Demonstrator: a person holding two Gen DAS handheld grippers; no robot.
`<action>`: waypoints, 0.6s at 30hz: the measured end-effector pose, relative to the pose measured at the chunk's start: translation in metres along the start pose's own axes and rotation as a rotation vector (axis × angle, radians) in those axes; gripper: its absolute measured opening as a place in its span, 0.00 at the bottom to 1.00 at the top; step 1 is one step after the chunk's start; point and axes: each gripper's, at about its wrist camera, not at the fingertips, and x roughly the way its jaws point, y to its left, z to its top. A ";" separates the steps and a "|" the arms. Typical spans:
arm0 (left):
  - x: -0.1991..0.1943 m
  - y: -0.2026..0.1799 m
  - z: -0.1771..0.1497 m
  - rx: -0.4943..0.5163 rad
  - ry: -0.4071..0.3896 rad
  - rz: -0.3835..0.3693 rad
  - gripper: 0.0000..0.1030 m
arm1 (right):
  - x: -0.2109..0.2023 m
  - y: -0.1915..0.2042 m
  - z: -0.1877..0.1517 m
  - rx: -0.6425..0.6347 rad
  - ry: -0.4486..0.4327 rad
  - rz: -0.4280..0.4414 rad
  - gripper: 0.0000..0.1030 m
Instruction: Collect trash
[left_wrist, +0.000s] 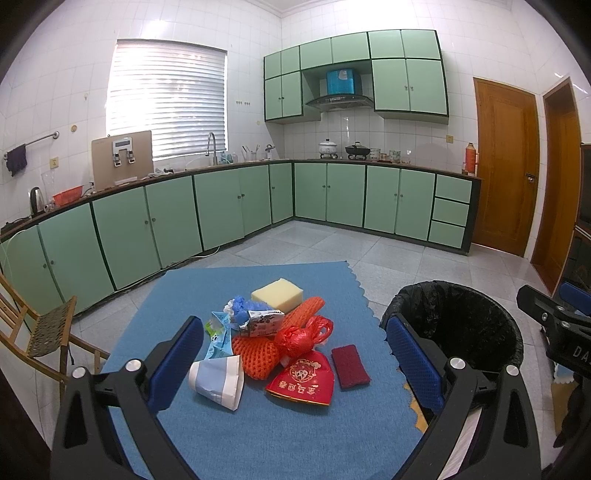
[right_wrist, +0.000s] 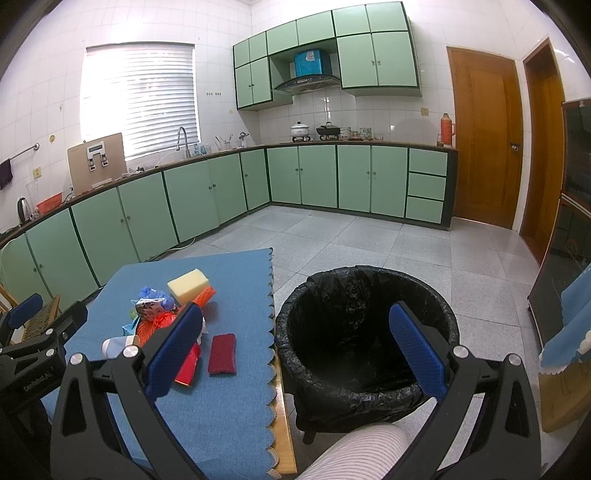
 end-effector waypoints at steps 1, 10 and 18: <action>0.000 0.000 0.000 0.000 0.000 0.000 0.94 | 0.000 0.000 0.000 0.001 0.000 0.001 0.95; 0.000 0.001 0.001 -0.001 0.002 0.001 0.94 | -0.001 -0.001 -0.002 0.004 0.000 0.000 0.95; -0.001 0.001 0.000 -0.001 0.001 0.001 0.94 | -0.001 -0.001 -0.002 0.004 0.001 0.000 0.95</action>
